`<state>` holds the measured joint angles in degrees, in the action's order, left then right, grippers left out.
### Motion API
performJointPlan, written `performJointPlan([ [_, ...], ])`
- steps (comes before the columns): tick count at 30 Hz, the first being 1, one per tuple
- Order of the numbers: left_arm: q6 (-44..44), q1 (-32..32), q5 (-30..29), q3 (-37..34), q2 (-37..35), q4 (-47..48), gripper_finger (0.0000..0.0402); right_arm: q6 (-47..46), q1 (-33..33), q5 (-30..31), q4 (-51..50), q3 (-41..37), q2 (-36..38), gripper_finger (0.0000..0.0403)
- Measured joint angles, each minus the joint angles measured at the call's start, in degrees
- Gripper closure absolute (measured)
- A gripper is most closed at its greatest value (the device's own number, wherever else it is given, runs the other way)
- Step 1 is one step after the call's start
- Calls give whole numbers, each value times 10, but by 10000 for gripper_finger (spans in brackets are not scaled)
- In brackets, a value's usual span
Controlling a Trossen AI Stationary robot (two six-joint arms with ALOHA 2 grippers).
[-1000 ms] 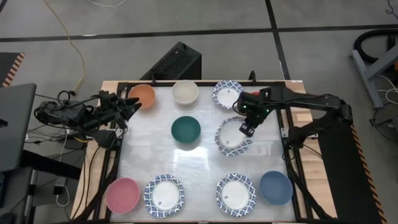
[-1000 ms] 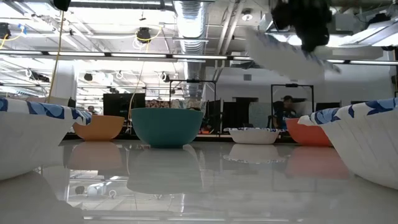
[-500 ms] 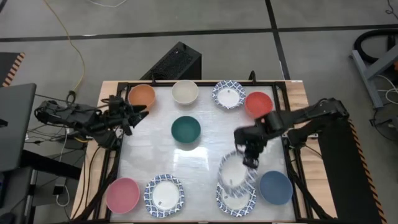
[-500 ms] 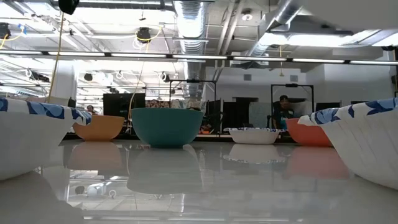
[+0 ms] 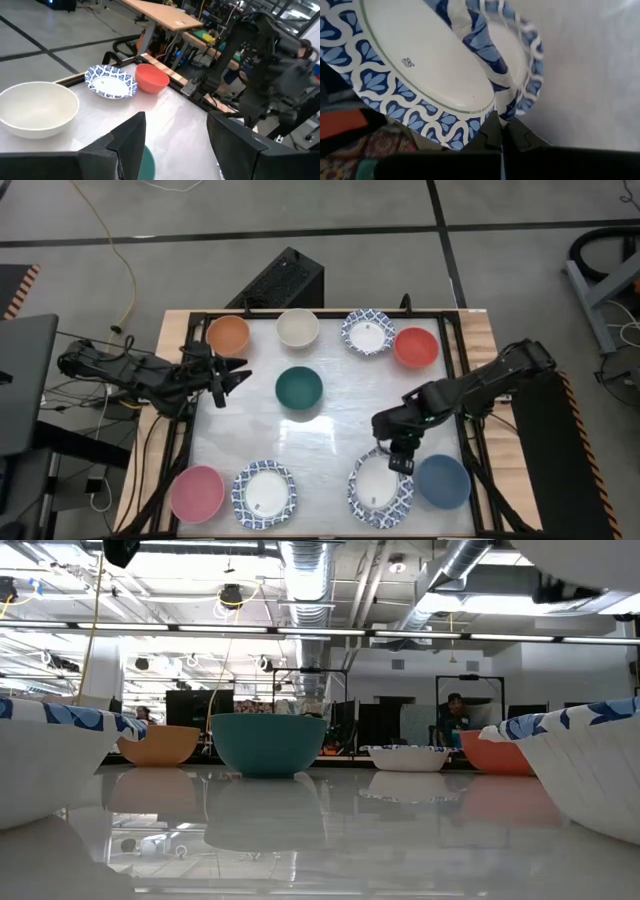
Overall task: Nest bowls inside each other
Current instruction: Stack the middle right blue patterned bowl on top of the bottom right blue patterned bowl
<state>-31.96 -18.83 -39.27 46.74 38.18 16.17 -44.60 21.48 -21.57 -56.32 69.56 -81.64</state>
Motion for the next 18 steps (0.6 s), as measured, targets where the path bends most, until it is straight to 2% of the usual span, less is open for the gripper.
performJointPlan([
  [8, -13, 0, 0, 0, 1, 1, 201, 42, 2, -41, 0, -15, -50, 394],
  [18, -24, 0, -1, 0, 1, 12, 201, 103, -7, -43, 5, -15, -124, 394],
])
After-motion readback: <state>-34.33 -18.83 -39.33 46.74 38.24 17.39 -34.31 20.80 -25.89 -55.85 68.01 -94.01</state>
